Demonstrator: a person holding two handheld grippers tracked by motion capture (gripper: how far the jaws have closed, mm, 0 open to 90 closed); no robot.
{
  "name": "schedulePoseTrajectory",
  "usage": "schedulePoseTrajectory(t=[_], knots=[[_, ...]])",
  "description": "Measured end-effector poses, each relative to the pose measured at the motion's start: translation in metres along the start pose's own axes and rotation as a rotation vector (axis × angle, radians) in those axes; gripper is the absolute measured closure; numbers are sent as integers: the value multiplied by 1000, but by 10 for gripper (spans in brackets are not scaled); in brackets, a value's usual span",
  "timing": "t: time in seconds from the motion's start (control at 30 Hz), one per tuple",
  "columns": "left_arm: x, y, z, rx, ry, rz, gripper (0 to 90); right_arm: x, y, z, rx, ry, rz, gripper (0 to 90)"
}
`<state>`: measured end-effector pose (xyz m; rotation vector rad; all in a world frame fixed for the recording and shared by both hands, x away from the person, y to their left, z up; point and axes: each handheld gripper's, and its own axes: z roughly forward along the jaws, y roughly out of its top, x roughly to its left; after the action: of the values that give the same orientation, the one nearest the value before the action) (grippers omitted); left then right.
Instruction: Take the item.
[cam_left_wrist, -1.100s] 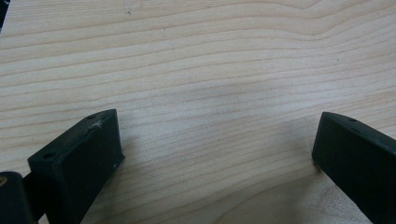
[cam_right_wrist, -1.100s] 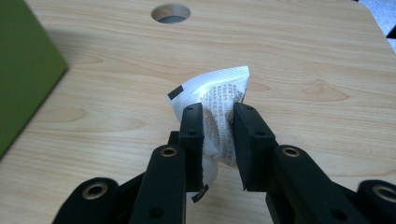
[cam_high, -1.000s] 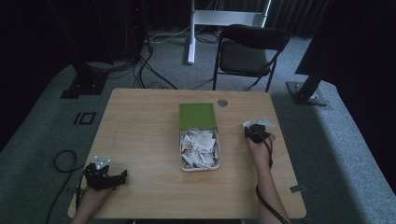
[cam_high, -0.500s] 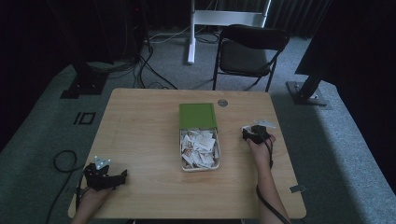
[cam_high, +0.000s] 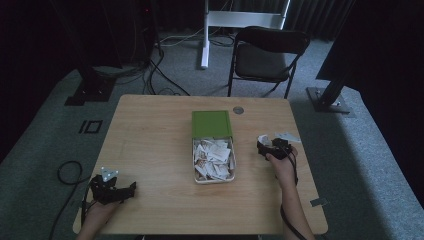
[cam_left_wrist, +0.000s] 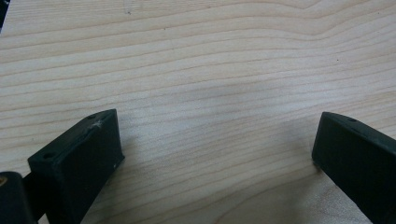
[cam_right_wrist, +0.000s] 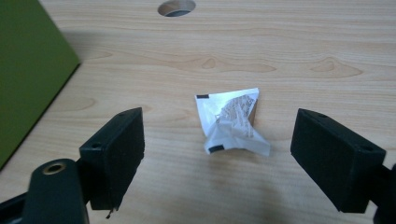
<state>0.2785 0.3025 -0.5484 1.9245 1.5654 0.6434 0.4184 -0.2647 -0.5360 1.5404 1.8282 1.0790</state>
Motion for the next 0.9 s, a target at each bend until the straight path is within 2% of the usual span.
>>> schedulePoseTrajectory(t=[0.17, 0.23, 0.33, 0.47, 0.53, 0.67, 0.77, 0.9], knots=[[0, 0, 0, 0, 0, 0, 23, 3, -2, -13, -16, 7, -15, 171], [0, 0, 0, 0, 0, 0, 23, 5, -4, -19, -17, 13, -35, 171], [0, 0, 0, 0, 0, 0, 23, 9, -6, -27, -26, 39, -33, 156], [0, 0, 0, 0, 0, 0, 23, 13, -10, -37, -10, 60, -93, 142], [0, 0, 0, 0, 0, 0, 23, 14, -12, -41, -18, 68, -81, 142], [0, 0, 0, 0, 0, 0, 23, 16, -18, -49, -15, 86, -100, 142], [0, 0, 0, 0, 0, 1, 23, 18, -23, -53, 5, 102, -132, 142], [0, 0, 0, 0, 0, 0, 23, 18, -29, -57, 10, 113, -137, 143]])
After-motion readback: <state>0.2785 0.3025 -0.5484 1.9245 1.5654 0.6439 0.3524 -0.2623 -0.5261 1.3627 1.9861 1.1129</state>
